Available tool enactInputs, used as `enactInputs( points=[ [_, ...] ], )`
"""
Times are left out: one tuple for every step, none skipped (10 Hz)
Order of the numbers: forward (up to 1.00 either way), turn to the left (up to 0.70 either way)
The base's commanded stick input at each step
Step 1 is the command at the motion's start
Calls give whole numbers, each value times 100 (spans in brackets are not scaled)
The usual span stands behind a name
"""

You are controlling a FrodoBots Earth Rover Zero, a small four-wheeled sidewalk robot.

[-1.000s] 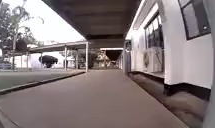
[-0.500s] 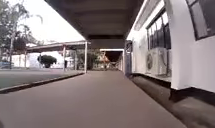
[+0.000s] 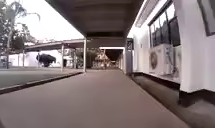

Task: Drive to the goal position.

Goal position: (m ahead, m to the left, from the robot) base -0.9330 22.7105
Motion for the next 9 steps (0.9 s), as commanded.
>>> enactInputs(
  points=[
    [70,0],
    [70,0],
    [70,0],
    [70,0],
    [70,0],
    [70,0],
    [70,0],
    [70,0],
    [70,0]
  ],
)
